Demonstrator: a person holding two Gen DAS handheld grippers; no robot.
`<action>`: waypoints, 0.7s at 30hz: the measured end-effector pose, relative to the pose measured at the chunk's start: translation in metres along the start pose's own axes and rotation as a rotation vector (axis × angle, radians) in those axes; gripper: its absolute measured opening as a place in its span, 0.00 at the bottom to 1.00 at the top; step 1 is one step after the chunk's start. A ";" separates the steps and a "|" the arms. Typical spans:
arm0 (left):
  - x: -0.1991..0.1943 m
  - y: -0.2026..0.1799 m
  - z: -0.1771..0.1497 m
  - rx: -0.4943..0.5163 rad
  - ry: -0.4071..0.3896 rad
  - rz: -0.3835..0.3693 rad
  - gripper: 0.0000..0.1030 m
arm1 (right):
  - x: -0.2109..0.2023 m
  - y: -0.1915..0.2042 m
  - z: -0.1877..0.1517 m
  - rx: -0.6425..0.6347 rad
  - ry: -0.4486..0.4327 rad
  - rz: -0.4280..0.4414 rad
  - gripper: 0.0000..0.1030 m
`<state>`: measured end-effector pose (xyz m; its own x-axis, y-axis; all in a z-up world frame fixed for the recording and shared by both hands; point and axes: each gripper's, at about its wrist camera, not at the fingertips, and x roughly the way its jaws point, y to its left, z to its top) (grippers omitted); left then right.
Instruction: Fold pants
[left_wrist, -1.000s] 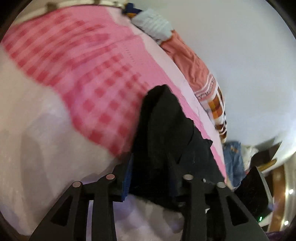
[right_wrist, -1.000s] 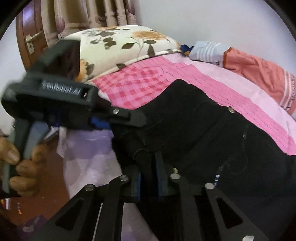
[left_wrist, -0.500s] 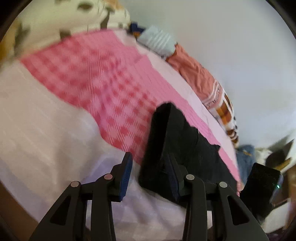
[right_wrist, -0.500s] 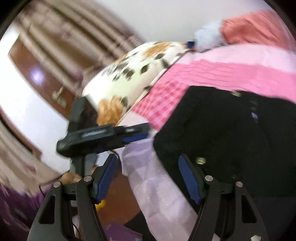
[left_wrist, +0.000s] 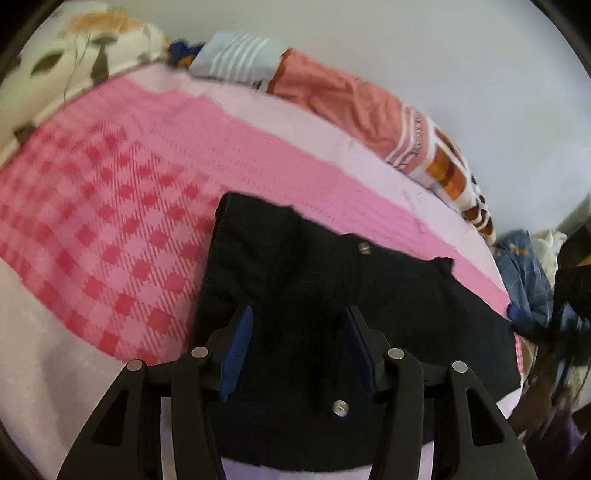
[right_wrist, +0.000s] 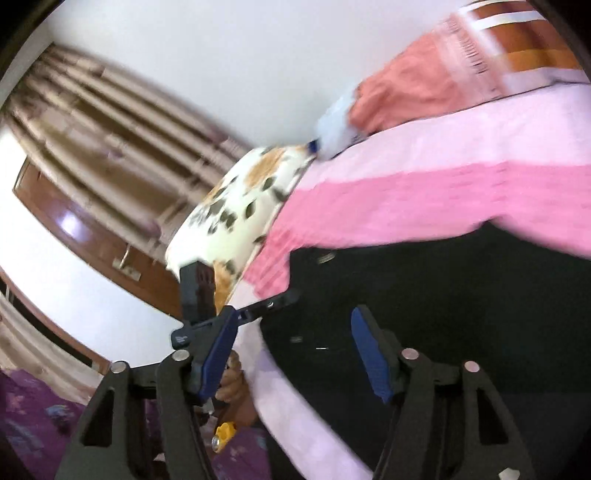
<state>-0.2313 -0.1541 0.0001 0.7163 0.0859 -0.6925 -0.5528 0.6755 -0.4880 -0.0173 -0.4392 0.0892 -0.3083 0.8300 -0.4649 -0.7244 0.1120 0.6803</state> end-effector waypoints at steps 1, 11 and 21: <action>0.001 0.002 0.003 -0.010 -0.020 -0.007 0.50 | -0.011 -0.014 0.009 0.021 0.007 -0.018 0.62; 0.007 0.004 0.006 -0.048 -0.035 0.023 0.50 | -0.004 -0.085 0.062 -0.057 0.175 -0.104 0.64; 0.010 0.000 0.005 -0.034 -0.032 0.057 0.54 | 0.065 -0.081 0.053 -0.306 0.453 -0.121 0.64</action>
<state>-0.2222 -0.1501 -0.0039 0.6960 0.1468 -0.7028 -0.6068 0.6436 -0.4665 0.0540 -0.3651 0.0343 -0.3969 0.4955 -0.7726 -0.8962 -0.0275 0.4428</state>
